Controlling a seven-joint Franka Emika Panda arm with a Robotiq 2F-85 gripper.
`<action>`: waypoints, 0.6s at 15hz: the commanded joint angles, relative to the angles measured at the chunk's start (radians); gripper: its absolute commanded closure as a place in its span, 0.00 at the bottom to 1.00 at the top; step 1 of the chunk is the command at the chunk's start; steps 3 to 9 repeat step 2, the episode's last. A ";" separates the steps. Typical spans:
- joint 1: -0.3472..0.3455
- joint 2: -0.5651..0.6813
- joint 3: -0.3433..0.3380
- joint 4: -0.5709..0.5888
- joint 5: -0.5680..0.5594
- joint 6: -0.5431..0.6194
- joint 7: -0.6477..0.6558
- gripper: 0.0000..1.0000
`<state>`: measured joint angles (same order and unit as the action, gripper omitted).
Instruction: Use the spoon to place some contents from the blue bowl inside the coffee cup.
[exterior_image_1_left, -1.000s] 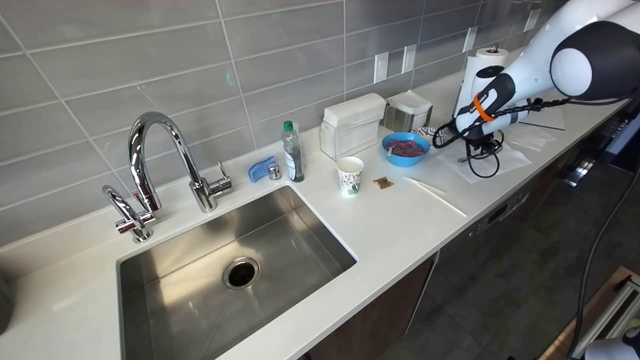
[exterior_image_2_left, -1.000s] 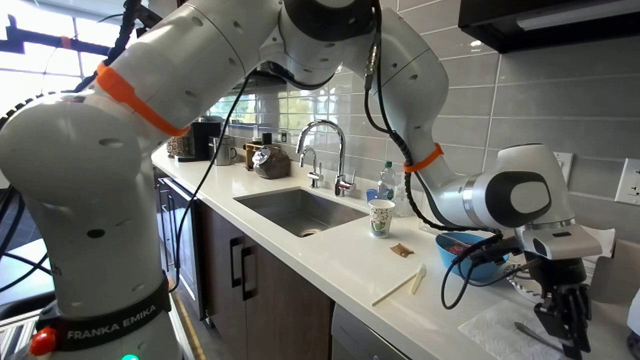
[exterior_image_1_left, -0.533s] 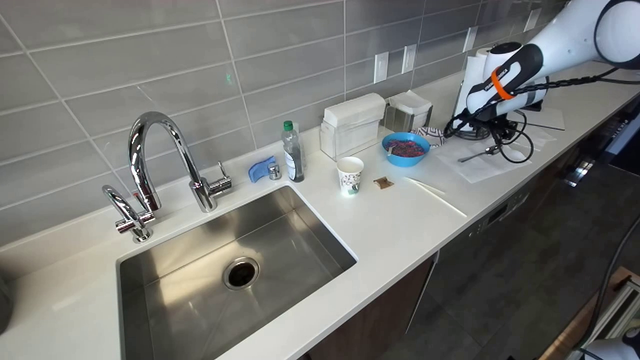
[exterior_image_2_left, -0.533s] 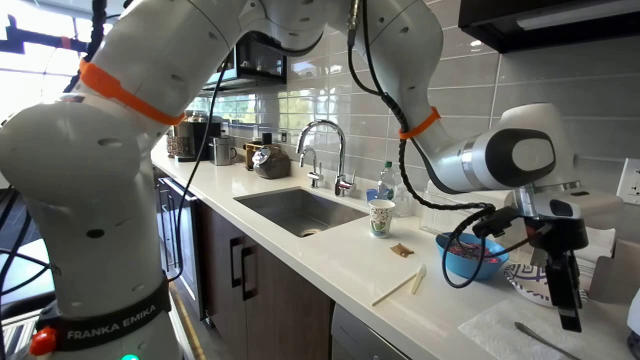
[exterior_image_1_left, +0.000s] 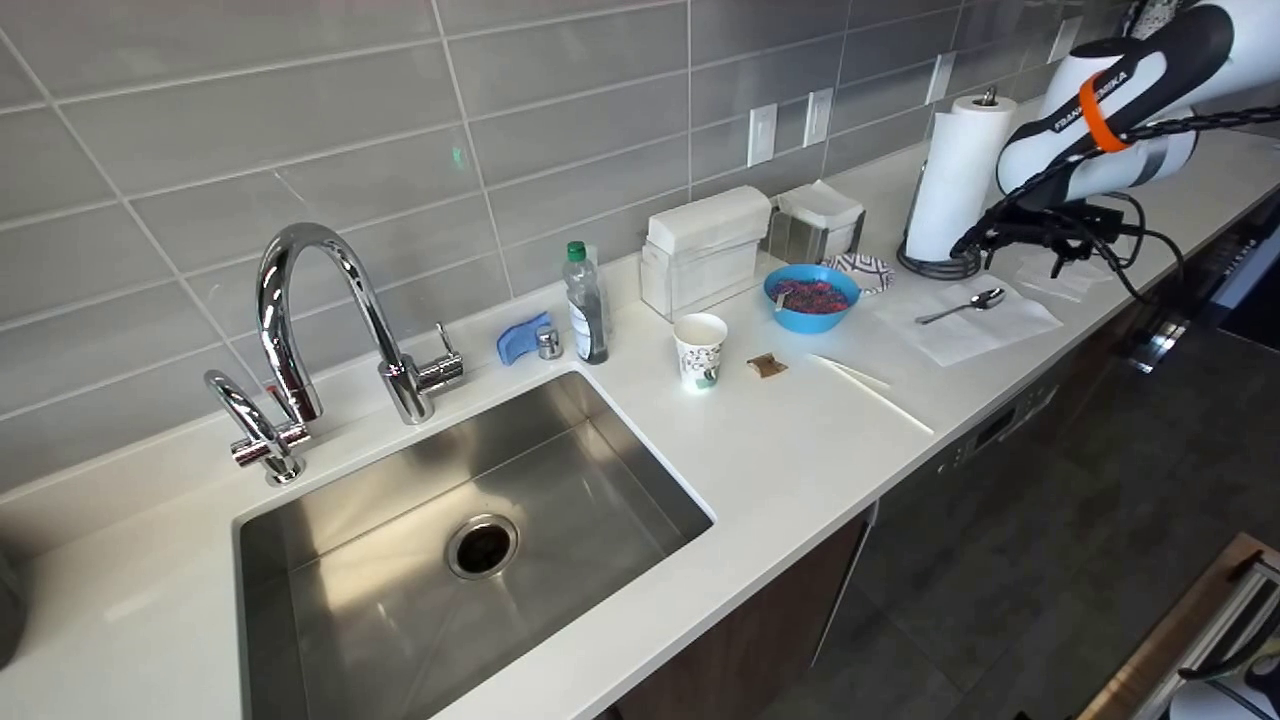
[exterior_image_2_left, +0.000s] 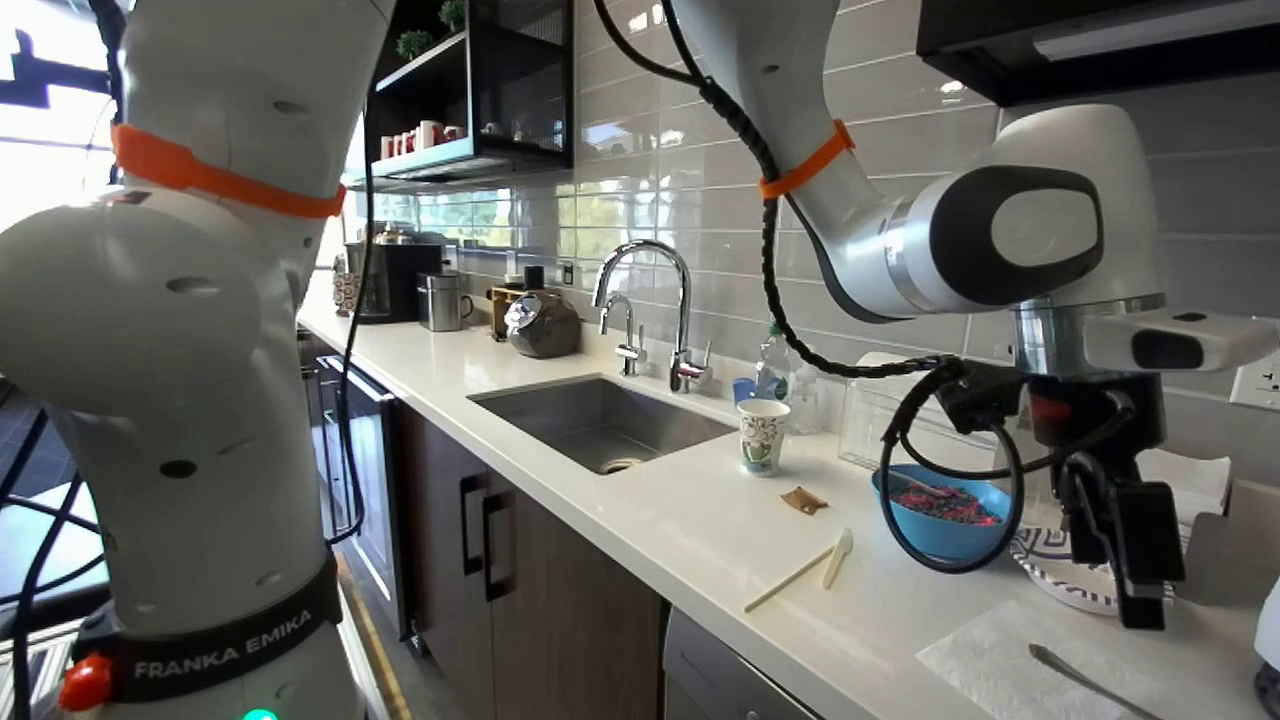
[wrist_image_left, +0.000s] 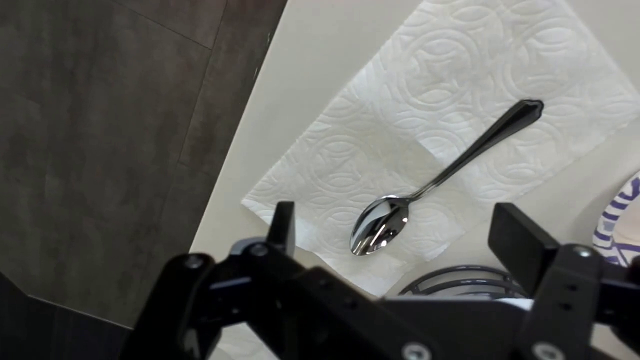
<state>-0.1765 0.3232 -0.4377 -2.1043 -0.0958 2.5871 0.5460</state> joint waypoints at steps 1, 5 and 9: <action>-0.009 -0.001 0.007 0.005 -0.002 -0.001 0.000 0.00; -0.009 0.001 0.007 0.007 -0.002 -0.001 0.001 0.00; -0.009 0.001 0.007 0.007 -0.002 -0.001 0.001 0.00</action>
